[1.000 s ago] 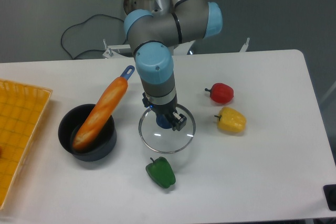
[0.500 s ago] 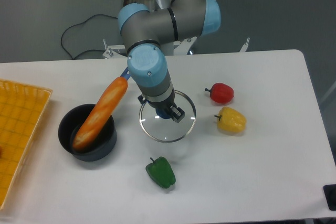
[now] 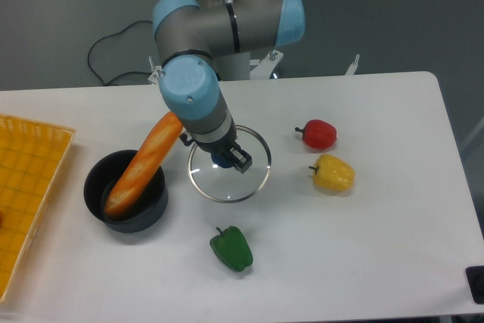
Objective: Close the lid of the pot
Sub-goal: 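Carry the glass lid up and over toward the dark pot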
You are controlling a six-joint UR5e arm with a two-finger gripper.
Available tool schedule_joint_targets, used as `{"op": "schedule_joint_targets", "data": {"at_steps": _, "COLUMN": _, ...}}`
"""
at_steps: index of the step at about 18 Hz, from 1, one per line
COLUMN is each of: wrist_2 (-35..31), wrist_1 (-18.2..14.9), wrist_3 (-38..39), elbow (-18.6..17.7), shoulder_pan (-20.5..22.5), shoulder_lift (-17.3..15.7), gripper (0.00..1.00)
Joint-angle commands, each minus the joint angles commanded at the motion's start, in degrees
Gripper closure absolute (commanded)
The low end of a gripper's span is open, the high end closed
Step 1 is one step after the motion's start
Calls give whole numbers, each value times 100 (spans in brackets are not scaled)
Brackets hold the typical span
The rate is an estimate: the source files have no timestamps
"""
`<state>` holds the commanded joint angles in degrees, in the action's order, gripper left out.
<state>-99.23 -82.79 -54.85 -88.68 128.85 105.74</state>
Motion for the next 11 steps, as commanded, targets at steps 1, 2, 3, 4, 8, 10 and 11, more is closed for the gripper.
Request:
{"op": "schedule_joint_targets", "data": {"at_steps": 1, "wrist_2": 0, "wrist_1": -140, "wrist_3": 97, "elbow": 9, "shoulder_pan": -27, "shoulder_lift": -44, "gripper": 53}}
{"op": "schedule_joint_targets", "data": {"at_steps": 2, "wrist_2": 0, "wrist_1": -298, "wrist_3": 211, "elbow": 35, "shoulder_pan": -70, "shoulder_lift": -62, "gripper": 52}}
{"op": "schedule_joint_targets", "data": {"at_steps": 3, "wrist_2": 0, "wrist_1": -456, "wrist_3": 395, "elbow": 61, "shoulder_pan": -132, "shoulder_lift": -71, "gripper": 52}}
{"op": "schedule_joint_targets", "data": {"at_steps": 4, "wrist_2": 0, "wrist_1": -597, "wrist_3": 553, "elbow": 123, "shoulder_pan": -184, "shoulder_lift": -79, "gripper": 52}}
{"op": "schedule_joint_targets", "data": {"at_steps": 8, "wrist_2": 131, "wrist_1": -774, "wrist_3": 782, "elbow": 193, "shoulder_pan": -343, "shoulder_lift": -150, "gripper": 52}}
{"op": "schedule_joint_targets", "data": {"at_steps": 10, "wrist_2": 237, "wrist_1": -1089, "wrist_3": 1002, "elbow": 281, "shoulder_pan": -457, "shoulder_lift": -185, "gripper": 52}}
{"op": "schedule_joint_targets", "data": {"at_steps": 11, "wrist_2": 263, "wrist_1": -1247, "wrist_3": 1090, "elbow": 299, "shoulder_pan": -518, "shoulder_lift": -194, "gripper": 52}}
